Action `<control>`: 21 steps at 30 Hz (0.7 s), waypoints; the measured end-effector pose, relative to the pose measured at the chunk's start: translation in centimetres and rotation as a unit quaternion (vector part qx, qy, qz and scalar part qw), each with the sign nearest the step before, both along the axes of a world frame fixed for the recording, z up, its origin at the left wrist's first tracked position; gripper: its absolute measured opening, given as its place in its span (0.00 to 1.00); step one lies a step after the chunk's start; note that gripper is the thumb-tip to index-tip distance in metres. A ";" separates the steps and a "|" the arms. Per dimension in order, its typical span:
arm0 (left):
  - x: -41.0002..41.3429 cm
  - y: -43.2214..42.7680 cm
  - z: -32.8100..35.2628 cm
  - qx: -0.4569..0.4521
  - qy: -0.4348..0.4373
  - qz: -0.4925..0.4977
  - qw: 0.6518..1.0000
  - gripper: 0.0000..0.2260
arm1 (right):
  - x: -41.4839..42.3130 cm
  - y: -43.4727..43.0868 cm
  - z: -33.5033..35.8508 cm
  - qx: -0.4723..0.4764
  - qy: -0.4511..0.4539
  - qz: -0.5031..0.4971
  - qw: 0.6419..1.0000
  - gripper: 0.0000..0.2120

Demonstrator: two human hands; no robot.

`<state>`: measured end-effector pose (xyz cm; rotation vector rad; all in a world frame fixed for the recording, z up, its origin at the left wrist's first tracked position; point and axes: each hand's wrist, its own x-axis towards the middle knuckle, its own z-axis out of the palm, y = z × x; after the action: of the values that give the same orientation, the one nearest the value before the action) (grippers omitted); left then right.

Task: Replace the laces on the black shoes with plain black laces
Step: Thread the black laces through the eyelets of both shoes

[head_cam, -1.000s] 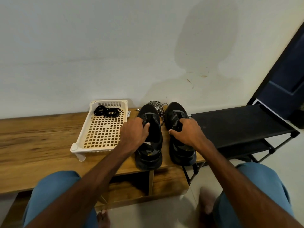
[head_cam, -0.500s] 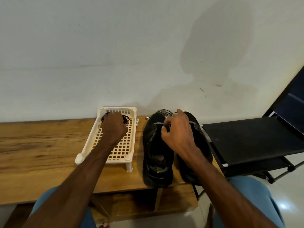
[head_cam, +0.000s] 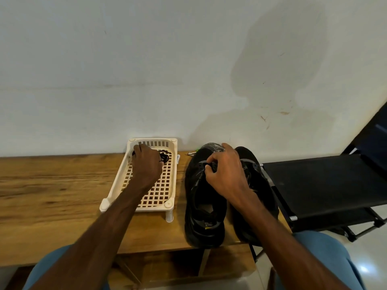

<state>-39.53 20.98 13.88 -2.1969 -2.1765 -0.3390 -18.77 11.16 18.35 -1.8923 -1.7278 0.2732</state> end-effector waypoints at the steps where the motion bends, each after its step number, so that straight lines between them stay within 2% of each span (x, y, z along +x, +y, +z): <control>1: 0.1 0.0 -0.2 -0.001 0.010 -0.004 1.000 0.14 | 0.1 -0.1 0.0 -0.001 0.002 0.003 1.000 0.04; 7: 0.2 -0.9 -1.0 -0.027 -0.039 -0.009 0.999 0.13 | 0.8 -1.0 0.0 -0.001 0.004 0.011 1.000 0.04; 11: 0.4 -1.9 -1.1 -0.036 -0.038 0.011 0.999 0.12 | 1.3 -1.4 0.2 -0.008 -0.013 0.015 1.000 0.04; 16: 1.3 -3.3 0.2 0.026 0.003 0.020 0.999 0.13 | 1.8 -1.9 0.9 0.007 -0.003 0.034 0.999 0.05; 18: 2.1 -3.7 1.8 0.063 -0.076 -0.033 0.995 0.14 | 2.2 -2.1 1.3 0.029 0.025 0.048 0.998 0.06; 19: 2.5 -3.9 2.6 0.072 -0.162 -0.077 0.981 0.13 | 2.4 -2.3 1.5 0.047 0.050 0.055 0.996 0.06; 21: 3.4 -4.8 4.2 0.012 -0.372 -0.164 0.914 0.09 | 2.9 -2.6 1.8 0.078 0.119 0.071 0.987 0.09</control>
<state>-36.14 16.16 18.09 -2.7211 -1.9988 -1.4107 -15.87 8.58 20.18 -1.5590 -1.6714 0.3901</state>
